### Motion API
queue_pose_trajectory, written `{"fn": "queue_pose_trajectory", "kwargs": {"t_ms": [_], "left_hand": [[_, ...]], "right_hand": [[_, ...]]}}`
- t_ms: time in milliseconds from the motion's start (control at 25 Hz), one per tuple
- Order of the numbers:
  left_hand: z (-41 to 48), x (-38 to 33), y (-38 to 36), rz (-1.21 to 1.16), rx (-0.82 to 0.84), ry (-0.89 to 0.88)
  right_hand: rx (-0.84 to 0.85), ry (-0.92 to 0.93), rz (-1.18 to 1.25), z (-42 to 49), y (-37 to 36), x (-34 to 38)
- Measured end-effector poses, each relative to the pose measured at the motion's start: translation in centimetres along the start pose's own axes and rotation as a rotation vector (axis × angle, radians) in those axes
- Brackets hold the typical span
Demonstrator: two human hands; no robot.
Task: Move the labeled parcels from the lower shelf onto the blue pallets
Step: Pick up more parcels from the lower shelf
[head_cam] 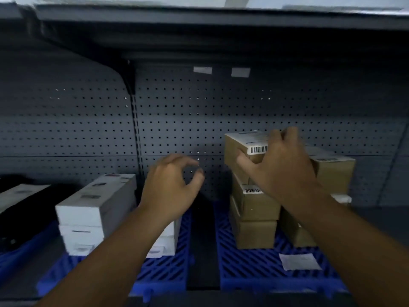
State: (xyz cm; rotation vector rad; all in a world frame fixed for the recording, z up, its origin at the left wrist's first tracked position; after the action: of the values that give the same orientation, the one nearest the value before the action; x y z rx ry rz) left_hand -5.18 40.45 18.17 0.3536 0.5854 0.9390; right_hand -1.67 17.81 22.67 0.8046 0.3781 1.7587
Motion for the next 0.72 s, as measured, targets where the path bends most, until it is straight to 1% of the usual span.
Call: {"fn": "queue_pose_trajectory", "kwargs": {"t_ms": [160, 280, 360, 520, 720], "left_hand": [[0.2, 0.9, -0.7, -0.032, 0.03, 0.027], [0.6, 1.5, -1.1, 0.057, 0.1, 0.019], [0.7, 1.7, -1.3, 0.074, 0.144, 0.034], [0.7, 2.1, -1.8, 0.041, 0.154, 0.044], [1.3, 1.9, -2.5, 0.019, 0.152, 0.027]], "right_hand": [[0.066, -0.025, -0.13, -0.3, -1.5, 0.3], [0.093, -0.04, -0.195, -0.1, -2.5, 0.4], [0.112, -0.051, -0.224, -0.1, -3.1, 0.4], [0.057, -0.059, -0.349, -0.5, -3.4, 0.7], [0.067, -0.089, -0.454, -0.5, -3.5, 0.4]]}}
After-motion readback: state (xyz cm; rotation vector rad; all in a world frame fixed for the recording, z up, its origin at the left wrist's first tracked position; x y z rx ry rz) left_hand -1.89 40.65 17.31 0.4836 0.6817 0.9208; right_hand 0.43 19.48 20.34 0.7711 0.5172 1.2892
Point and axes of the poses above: each hand's wrist, its own z-axis towards the middle knuckle, its own y-axis out of the back of the hand, x = y × z, the point moved 5 cm from there along z, towards the middle knuckle, and after that the axes turned 10 degrees about -y, right-handed, at the moved point
